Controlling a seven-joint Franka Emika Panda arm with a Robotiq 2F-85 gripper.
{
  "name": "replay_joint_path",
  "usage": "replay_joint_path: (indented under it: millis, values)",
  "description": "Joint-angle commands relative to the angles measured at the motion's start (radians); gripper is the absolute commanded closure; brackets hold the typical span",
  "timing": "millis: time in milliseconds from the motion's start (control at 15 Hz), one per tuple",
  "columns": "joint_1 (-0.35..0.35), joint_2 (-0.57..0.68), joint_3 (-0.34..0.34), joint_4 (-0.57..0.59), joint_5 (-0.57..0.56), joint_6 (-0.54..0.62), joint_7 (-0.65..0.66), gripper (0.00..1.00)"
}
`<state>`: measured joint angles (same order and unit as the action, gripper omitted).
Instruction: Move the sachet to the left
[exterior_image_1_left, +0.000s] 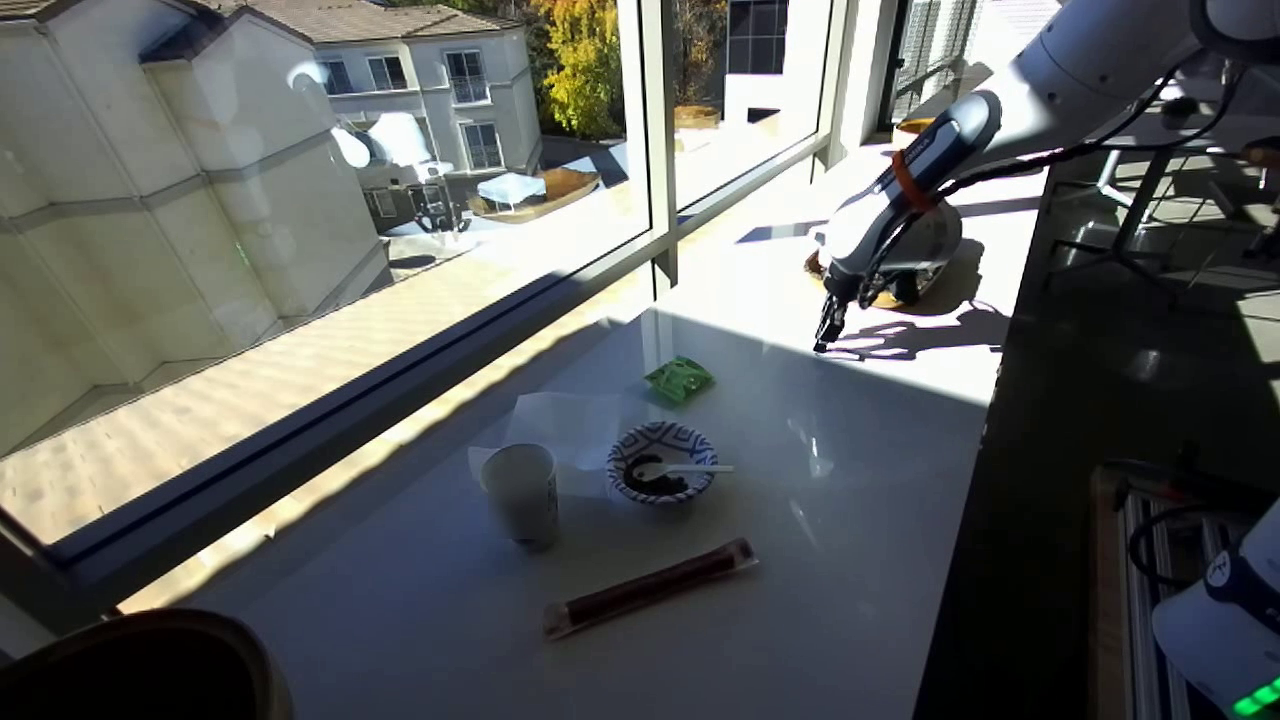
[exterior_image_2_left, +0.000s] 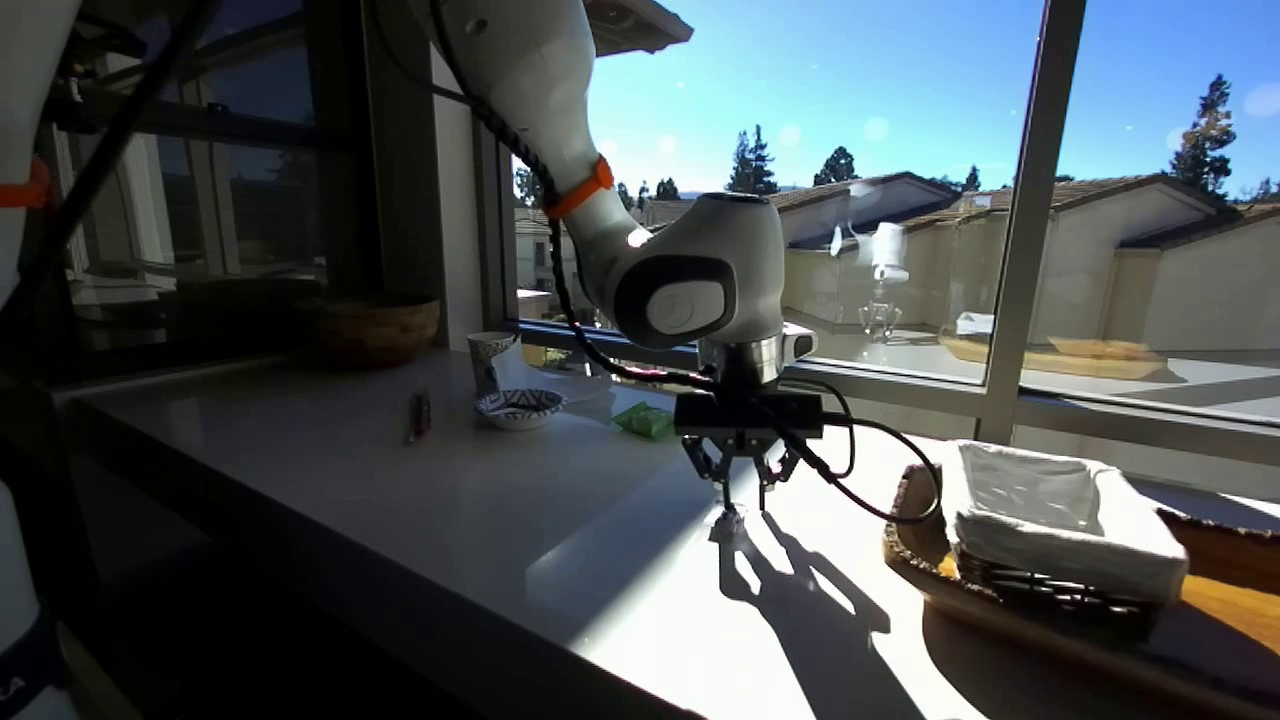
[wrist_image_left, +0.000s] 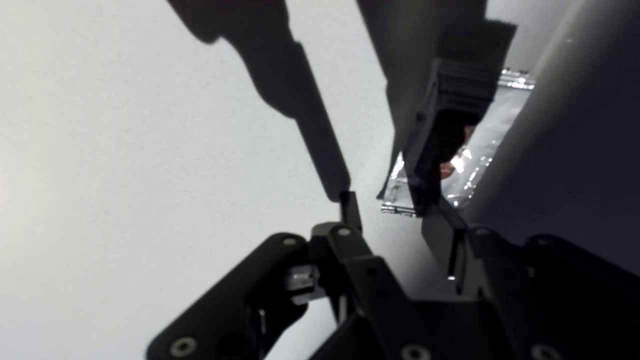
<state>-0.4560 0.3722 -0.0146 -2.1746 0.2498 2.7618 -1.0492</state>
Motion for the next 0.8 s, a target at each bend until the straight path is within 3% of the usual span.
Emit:
replay_joint_path:
  millis: [0, 733]
  values:
    - [-0.034, 0.022, 0.029, 0.035, 0.034, -0.05, -0.036, 0.65]
    - [-0.018, 0.018, 0.002, 0.098, 0.068, -0.308, -0.037, 0.58]
